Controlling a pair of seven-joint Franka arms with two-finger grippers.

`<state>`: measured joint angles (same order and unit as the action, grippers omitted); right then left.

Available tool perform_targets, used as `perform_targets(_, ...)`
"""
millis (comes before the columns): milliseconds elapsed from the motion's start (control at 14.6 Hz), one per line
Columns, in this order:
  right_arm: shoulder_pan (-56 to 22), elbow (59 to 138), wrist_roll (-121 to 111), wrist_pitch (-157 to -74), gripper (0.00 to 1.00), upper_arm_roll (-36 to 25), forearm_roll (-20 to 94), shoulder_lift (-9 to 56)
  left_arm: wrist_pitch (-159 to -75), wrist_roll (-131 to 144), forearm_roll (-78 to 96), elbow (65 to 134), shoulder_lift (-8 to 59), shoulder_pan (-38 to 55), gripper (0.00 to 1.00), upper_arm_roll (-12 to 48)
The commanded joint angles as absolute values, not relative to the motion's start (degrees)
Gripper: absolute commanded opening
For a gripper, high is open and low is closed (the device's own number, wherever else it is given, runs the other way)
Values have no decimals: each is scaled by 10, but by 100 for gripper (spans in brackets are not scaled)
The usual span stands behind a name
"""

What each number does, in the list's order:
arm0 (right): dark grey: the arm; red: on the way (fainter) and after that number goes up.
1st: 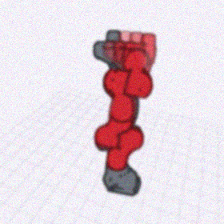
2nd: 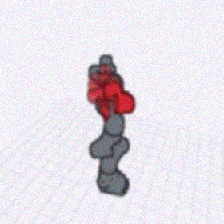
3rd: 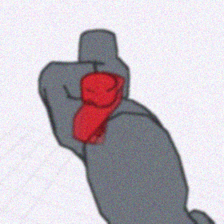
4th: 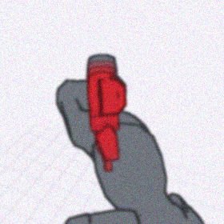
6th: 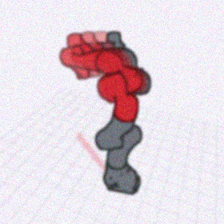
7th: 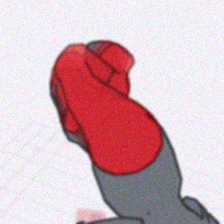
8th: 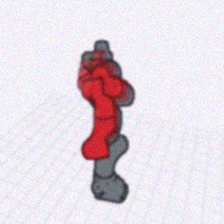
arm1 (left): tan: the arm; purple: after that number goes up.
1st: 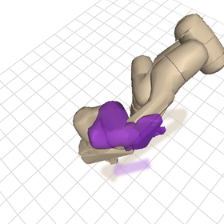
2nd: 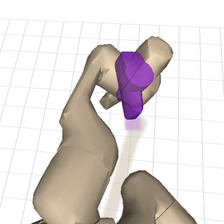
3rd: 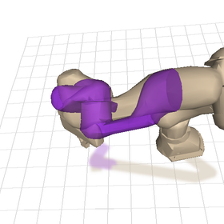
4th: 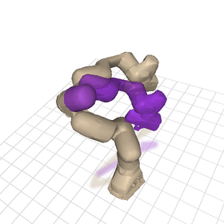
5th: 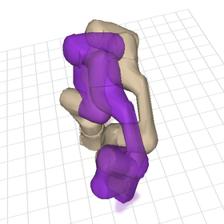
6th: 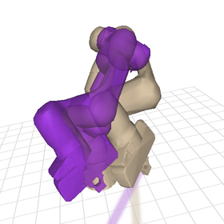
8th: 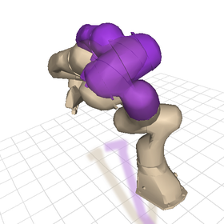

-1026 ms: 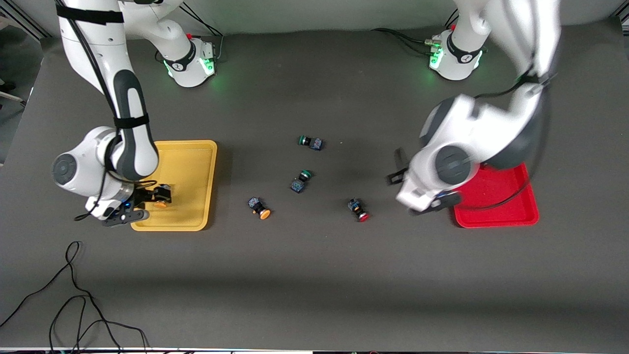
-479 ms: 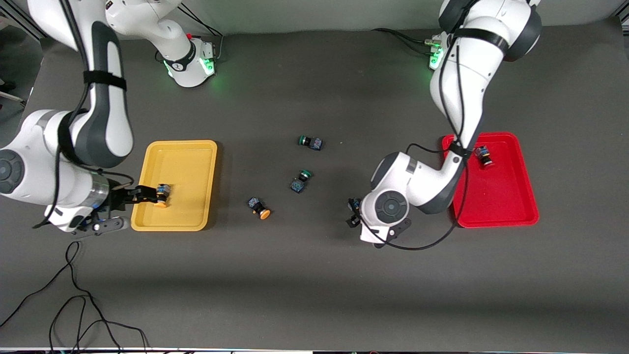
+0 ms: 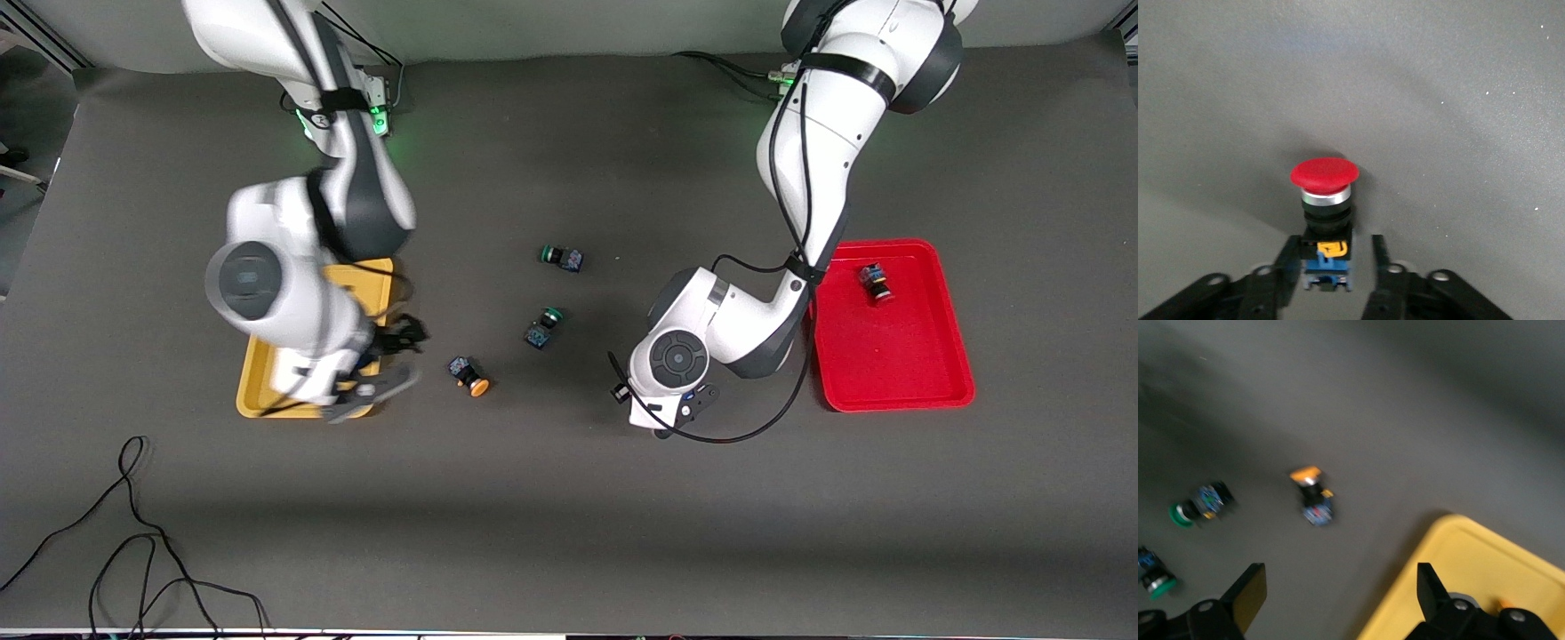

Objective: Place red and yellow buttons in trays
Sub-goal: 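Grasp another yellow and red button with the right and left grippers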

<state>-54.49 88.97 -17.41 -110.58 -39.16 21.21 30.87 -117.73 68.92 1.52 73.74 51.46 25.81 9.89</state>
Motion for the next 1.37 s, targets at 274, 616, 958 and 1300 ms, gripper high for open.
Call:
perform_targets(274, -587, 1034, -184, -1390, 100, -346, 229, 359, -1026, 662, 11, 699, 458, 244, 0, 88)
perform_targets(616, -586, 1083, -184, -1501, 100, -296, 238, 391, -869, 475, 9, 771, 302, 159, 0, 85)
perform_targets(958, -581, 1088, -184, -1526, 99, -290, 239, 410, -923, 282, -17, 926, 213, 60, 0, 84)
perform_targets(1300, -576, 1086, -188, -1516, 18, -288, 240, 409, -1146, 198, -40, 1102, 196, -11, 0, 84)
